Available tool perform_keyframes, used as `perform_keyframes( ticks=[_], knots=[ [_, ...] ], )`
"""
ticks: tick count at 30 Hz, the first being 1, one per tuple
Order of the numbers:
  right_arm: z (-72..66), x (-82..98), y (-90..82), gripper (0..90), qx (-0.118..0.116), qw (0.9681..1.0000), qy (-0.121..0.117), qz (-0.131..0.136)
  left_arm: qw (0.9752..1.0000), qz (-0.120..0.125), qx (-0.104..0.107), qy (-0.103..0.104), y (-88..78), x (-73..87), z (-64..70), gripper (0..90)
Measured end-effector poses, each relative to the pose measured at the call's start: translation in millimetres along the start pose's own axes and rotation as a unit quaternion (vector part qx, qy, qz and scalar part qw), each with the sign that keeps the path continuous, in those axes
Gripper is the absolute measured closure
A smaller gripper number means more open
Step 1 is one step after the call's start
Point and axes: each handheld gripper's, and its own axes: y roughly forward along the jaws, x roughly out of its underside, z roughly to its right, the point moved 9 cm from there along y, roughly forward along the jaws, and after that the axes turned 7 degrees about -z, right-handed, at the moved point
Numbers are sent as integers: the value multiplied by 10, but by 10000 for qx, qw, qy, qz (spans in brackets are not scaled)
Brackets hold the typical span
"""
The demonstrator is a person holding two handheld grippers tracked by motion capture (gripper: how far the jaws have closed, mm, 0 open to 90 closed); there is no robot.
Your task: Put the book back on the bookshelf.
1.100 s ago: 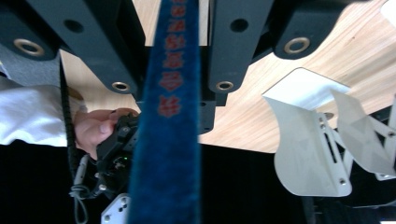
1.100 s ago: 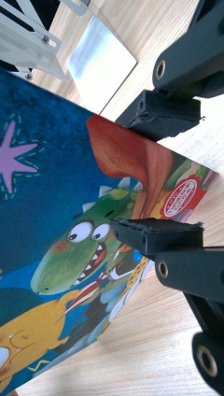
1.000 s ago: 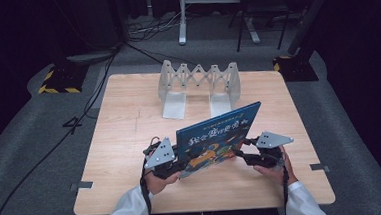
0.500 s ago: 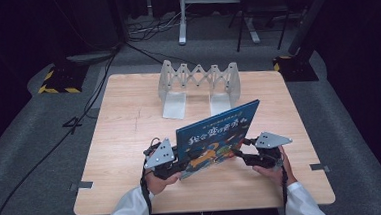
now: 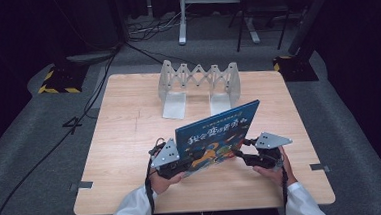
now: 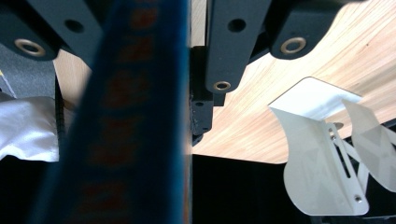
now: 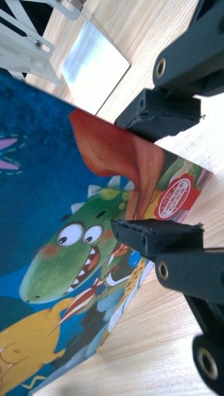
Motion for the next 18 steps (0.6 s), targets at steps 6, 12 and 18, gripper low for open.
perform_keyframes(
  ticks=[6,12,18],
  knots=[
    [-1,16,-2,479,25,10000,21,-23,9999,-67,30,132,15,-25,57,826],
    [15,223,-29,374,56,9991,-18,-409,9998,-28,-218,-41,-48,-16,-81,826],
    [129,502,-176,328,193,9976,235,-629,9992,-46,-401,-77,-88,-25,-170,827]
  ],
)
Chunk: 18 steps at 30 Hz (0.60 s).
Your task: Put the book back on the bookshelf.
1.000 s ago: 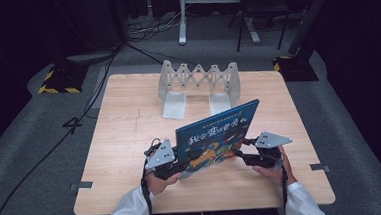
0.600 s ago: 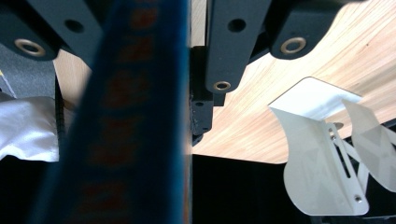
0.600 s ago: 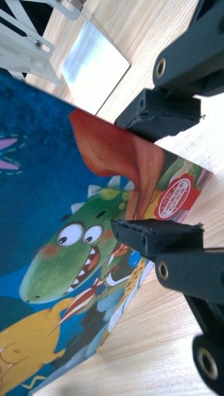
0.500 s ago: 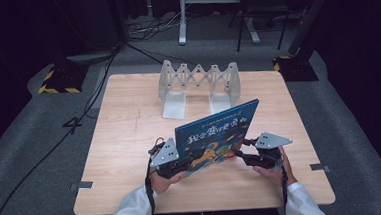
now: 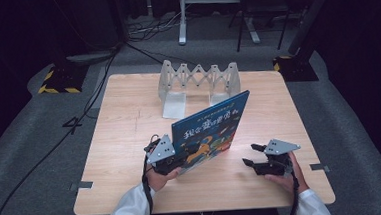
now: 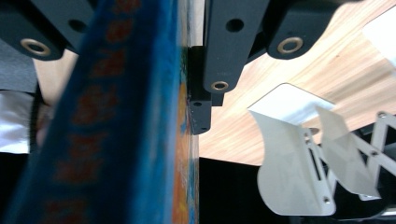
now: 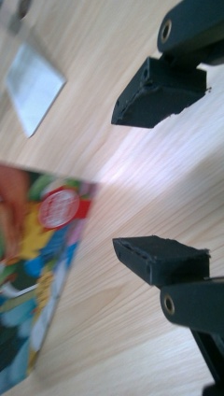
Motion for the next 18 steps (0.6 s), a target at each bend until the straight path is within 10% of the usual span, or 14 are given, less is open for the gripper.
perform_keyframes(
  ticks=[6,18],
  knots=[
    [117,177,-81,259,143,9992,347,-155,9999,-1,-145,66,-57,-40,-44,828],
    [118,281,5,261,239,9983,209,-490,9991,-90,-399,93,-159,-76,-153,828]
  ],
)
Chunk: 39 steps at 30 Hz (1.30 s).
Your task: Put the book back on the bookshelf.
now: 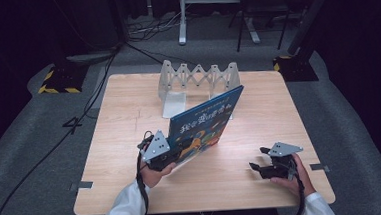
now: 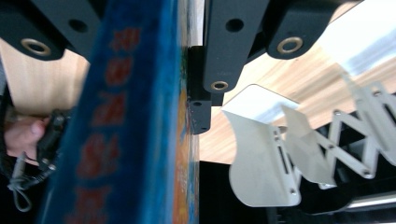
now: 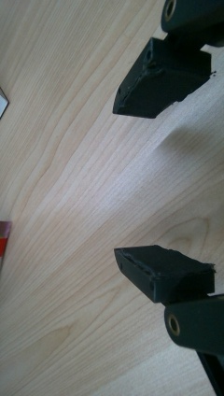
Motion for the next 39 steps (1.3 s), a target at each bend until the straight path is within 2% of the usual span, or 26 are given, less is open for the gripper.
perform_keyframes(
  ticks=[7,16,23,26,33,35,36,37,38,39],
  knots=[
    [27,18,12,268,-15,10000,83,12,9997,102,-222,-48,-115,-31,-128,829],
    [23,34,21,275,-37,9999,106,10,9982,45,-603,27,-260,-49,-288,828],
    [5,56,16,279,-51,10000,83,9,9949,-91,-1001,35,-394,-9,-480,828],
    [3,57,19,282,-63,9999,90,7,9937,-27,-1119,-70,-444,-4,-577,828],
    [5,58,30,285,-67,9999,80,-14,9903,44,-1378,-166,-539,-12,-759,828],
    [6,58,28,287,-72,9999,86,-12,9881,13,-1530,-177,-563,-1,-836,828],
    [5,58,27,287,-73,9999,80,-10,9881,13,-1530,-177,-563,-1,-836,828],
    [4,57,26,288,-71,9999,75,-10,9862,48,-1638,-239,-566,7,-906,828],
    [4,57,26,288,-71,9999,75,-10,9862,48,-1638,-239,-566,7,-906,828],
    [1,58,28,290,-79,9999,68,-14,9842,108,-1742,-297,-558,6,-971,828]
  ],
)
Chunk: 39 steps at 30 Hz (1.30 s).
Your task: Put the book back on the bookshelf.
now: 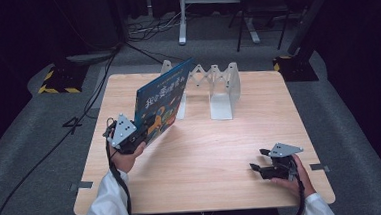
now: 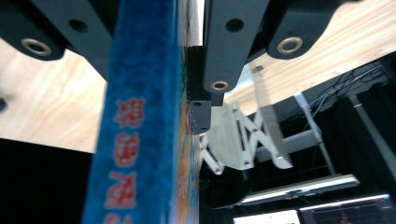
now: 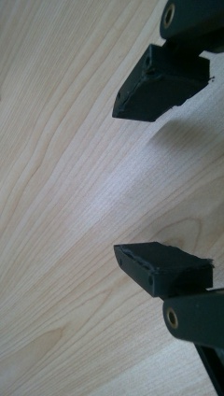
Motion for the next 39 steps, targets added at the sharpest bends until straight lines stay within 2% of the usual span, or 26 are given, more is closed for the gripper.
perform_keyframes(
  ticks=[5,10,14,18,23,31,35,39],
  knots=[
    [1,1,2,293,1,10000,-15,-13,9997,73,-49,-213,102,-18,-72,828],
    [-1,2,1,296,-1,10000,-33,-21,9995,40,-167,-246,301,-13,-94,828],
    [-2,-1,-3,299,-20,10000,-24,3,9993,62,-135,-343,447,19,-87,828],
    [-6,1,-1,301,-30,10000,-44,-7,9991,-7,-156,-385,522,55,-99,827],
    [-13,3,7,302,-39,10000,-77,-34,9981,-58,-157,-587,559,109,-152,827],
    [-19,8,23,304,-62,9999,-71,-95,9983,-267,-169,-484,650,78,-145,828],
    [-18,9,24,306,-72,9999,-78,-104,9982,-281,-176,-499,701,61,-149,828],
    [-19,10,24,307,-87,9999,-77,-97,9976,-251,-229,-599,743,69,-162,828]
  ],
)
